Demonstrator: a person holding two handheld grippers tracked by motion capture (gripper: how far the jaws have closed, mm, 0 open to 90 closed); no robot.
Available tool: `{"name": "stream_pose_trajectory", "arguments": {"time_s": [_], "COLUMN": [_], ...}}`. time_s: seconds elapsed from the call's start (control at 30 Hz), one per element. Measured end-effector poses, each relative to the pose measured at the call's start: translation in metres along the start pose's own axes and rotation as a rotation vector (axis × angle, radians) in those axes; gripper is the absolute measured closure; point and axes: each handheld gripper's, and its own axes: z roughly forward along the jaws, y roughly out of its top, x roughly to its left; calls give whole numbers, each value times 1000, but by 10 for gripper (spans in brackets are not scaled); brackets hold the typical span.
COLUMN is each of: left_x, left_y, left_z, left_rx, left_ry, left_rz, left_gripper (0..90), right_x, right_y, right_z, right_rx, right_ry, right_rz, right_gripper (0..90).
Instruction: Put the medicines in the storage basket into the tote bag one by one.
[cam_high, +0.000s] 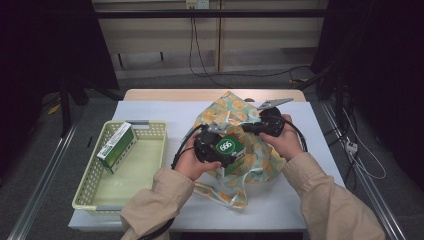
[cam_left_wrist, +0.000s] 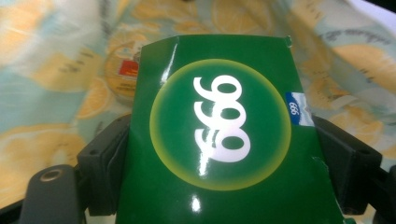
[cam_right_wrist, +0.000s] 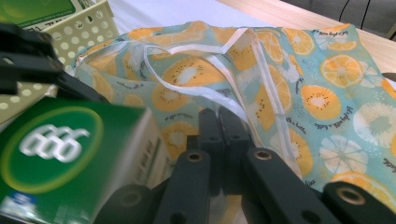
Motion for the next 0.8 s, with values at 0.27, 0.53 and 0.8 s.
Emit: {"name": "stream_pose_trajectory", "arguments": {"time_s": [0.27, 0.53, 0.8], "left_x": [2, 13, 32], "left_y": [0, 6, 17], "left_z": [28, 40, 51], "left_rx": [17, -14, -9], "left_ry": [30, 77, 165], "left_rz": [-11, -28, -40], "left_gripper": [172, 168, 168], "right_x": [2, 3, 7], "right_y": [2, 3, 5], "right_z": [-1, -3, 0], "right_rx": [-4, -9, -9], "right_ry": [8, 9, 19], "right_rz": [-5, -4, -16], "right_gripper": [900, 900, 900]}}
